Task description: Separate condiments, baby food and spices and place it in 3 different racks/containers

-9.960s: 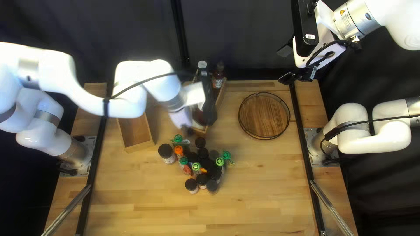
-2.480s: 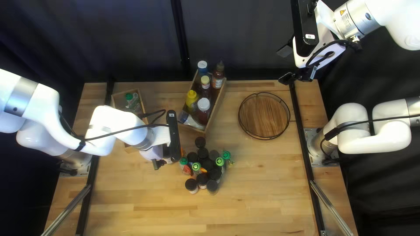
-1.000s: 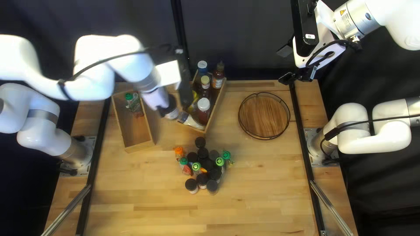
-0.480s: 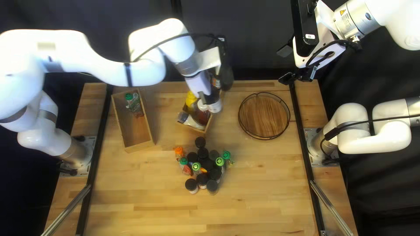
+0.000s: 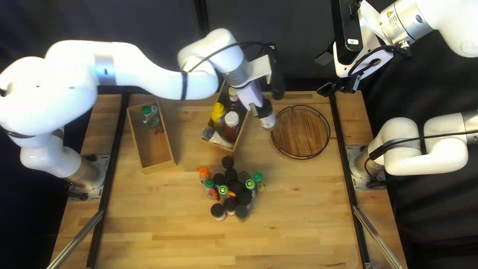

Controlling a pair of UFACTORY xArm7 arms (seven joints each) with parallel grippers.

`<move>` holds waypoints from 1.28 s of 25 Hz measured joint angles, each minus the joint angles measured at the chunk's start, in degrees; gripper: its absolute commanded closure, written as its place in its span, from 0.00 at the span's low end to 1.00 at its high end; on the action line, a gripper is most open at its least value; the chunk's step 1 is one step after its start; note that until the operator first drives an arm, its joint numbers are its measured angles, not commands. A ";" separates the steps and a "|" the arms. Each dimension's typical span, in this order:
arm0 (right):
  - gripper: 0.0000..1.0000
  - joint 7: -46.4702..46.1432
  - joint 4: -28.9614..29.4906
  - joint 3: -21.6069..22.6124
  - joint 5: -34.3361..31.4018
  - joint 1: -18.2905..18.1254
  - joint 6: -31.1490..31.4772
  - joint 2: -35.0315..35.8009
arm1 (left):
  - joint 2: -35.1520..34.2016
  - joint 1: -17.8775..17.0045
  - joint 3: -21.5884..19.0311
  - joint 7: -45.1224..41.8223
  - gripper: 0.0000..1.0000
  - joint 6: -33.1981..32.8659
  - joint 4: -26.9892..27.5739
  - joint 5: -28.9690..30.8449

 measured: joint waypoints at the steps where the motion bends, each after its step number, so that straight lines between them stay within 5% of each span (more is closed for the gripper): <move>1: 0.00 0.00 0.00 0.00 0.00 0.00 0.00 0.00 | 1.17 -0.03 0.00 -0.04 1.00 0.32 1.30 0.12; 14: 0.00 0.00 0.00 0.00 0.00 0.00 0.00 0.00 | 17.01 -1.06 0.75 -2.05 1.00 6.70 20.35 2.45; 28: 0.00 0.00 0.00 0.00 0.00 0.00 0.00 0.00 | 21.23 -1.64 1.00 -2.31 1.00 4.43 21.51 2.94; 29: 0.00 0.00 0.00 0.00 0.00 0.00 0.00 0.00 | 21.37 -1.80 1.13 -2.46 0.89 4.30 21.48 3.12; 30: 0.00 0.00 0.00 0.00 0.00 0.00 0.00 0.00 | 21.54 -1.98 1.30 -2.64 0.61 4.19 21.48 3.34; 31: 0.00 0.00 0.00 0.00 0.00 0.00 0.00 0.00 | 21.68 -2.16 1.47 -2.82 0.54 4.12 21.48 3.56; 32: 0.00 0.00 0.00 0.00 0.00 0.00 0.00 0.00 | 21.77 -2.34 1.63 -2.99 0.24 4.09 21.48 3.77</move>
